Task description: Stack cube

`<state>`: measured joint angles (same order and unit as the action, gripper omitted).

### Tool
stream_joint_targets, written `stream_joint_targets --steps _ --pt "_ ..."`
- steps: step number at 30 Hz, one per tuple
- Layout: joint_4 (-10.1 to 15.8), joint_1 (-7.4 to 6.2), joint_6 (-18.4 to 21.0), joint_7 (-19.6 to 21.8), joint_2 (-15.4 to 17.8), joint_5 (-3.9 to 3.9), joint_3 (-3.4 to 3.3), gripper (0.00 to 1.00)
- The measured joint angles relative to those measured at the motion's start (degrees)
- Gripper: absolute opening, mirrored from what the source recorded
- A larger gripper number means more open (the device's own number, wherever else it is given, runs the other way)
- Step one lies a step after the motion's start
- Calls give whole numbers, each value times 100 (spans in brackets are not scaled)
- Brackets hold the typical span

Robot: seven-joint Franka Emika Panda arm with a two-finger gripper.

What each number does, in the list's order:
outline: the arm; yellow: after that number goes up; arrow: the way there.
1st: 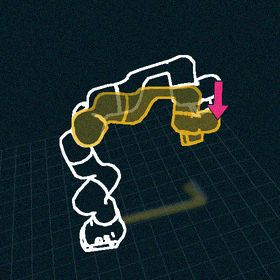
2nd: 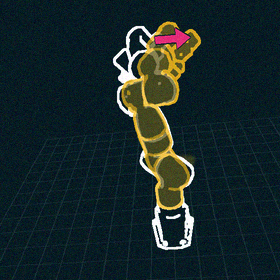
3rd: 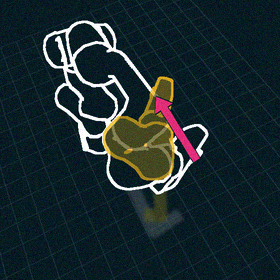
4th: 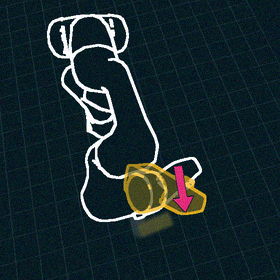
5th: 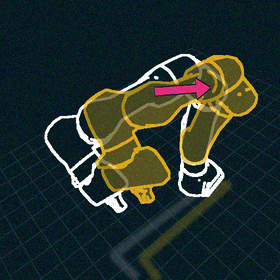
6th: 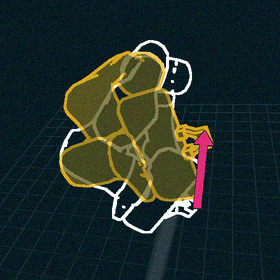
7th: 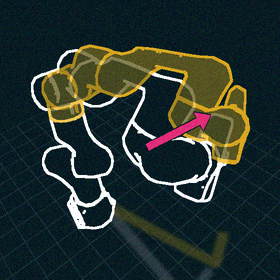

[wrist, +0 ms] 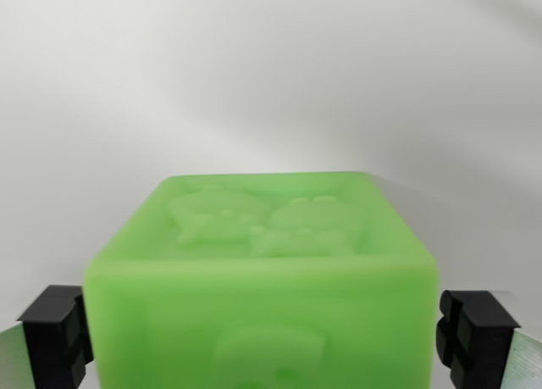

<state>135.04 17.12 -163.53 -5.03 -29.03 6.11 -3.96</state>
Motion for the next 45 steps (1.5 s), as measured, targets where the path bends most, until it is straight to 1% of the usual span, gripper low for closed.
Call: stream_joint_targets --steps 1,2,38,45 --pt "-1 5 -6 0 -7 0 5 100" --pt "-2 9 -11 0 -11 0 8 0" --pt "-5 11 -16 0 -10 0 12 0" --pt "7 8 12 2 37 0 9 0"
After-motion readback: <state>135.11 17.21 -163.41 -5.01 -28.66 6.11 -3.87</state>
